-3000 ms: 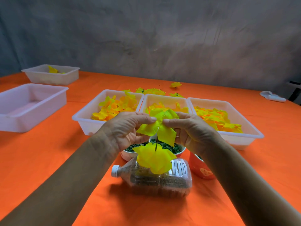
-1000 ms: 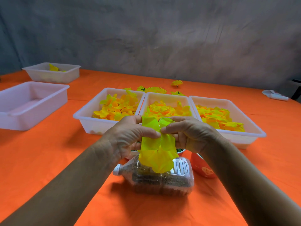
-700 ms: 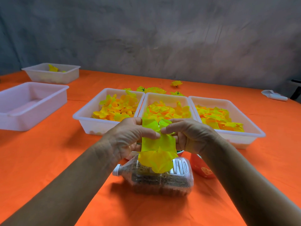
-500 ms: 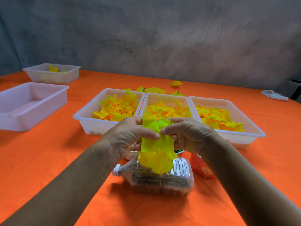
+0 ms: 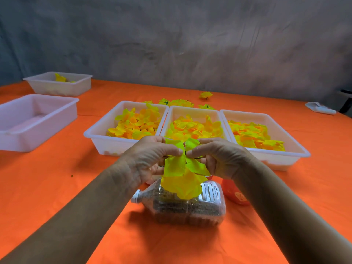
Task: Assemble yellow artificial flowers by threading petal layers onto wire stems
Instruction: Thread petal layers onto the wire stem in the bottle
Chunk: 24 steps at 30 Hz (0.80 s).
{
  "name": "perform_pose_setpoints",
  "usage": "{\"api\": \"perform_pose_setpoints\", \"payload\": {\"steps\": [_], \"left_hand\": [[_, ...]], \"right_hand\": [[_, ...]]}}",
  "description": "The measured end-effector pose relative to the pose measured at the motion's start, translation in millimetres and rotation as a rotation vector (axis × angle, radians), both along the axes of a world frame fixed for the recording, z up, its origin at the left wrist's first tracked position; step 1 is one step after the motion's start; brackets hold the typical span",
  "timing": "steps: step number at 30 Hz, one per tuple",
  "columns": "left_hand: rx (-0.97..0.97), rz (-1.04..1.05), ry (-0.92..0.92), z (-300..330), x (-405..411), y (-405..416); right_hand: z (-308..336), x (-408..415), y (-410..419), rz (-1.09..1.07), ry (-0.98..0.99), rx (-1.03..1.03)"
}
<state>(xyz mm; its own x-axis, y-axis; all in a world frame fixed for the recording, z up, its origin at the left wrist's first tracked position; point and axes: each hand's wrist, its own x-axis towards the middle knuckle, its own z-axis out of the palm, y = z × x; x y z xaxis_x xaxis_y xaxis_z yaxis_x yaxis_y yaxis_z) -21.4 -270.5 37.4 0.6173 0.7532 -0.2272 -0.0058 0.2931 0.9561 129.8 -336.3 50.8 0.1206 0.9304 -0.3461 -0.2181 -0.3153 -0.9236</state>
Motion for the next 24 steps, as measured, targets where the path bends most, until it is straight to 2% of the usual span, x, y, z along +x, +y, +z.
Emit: {"api": "perform_pose_setpoints", "payload": {"steps": [10,17,24], "left_hand": [[0.215,0.044,0.209,-1.0,-1.3,3.1],[0.254,0.022,0.265,-0.6,-1.9,4.3],[0.279,0.012,0.301,-3.5,0.9,6.1]], "right_hand": [[-2.3,4.7,-1.3,0.047,-0.071,-0.03],[-4.9,5.4,-0.9,0.087,-0.051,-0.006],[-9.9,4.3,-1.2,0.055,-0.223,0.008]]}}
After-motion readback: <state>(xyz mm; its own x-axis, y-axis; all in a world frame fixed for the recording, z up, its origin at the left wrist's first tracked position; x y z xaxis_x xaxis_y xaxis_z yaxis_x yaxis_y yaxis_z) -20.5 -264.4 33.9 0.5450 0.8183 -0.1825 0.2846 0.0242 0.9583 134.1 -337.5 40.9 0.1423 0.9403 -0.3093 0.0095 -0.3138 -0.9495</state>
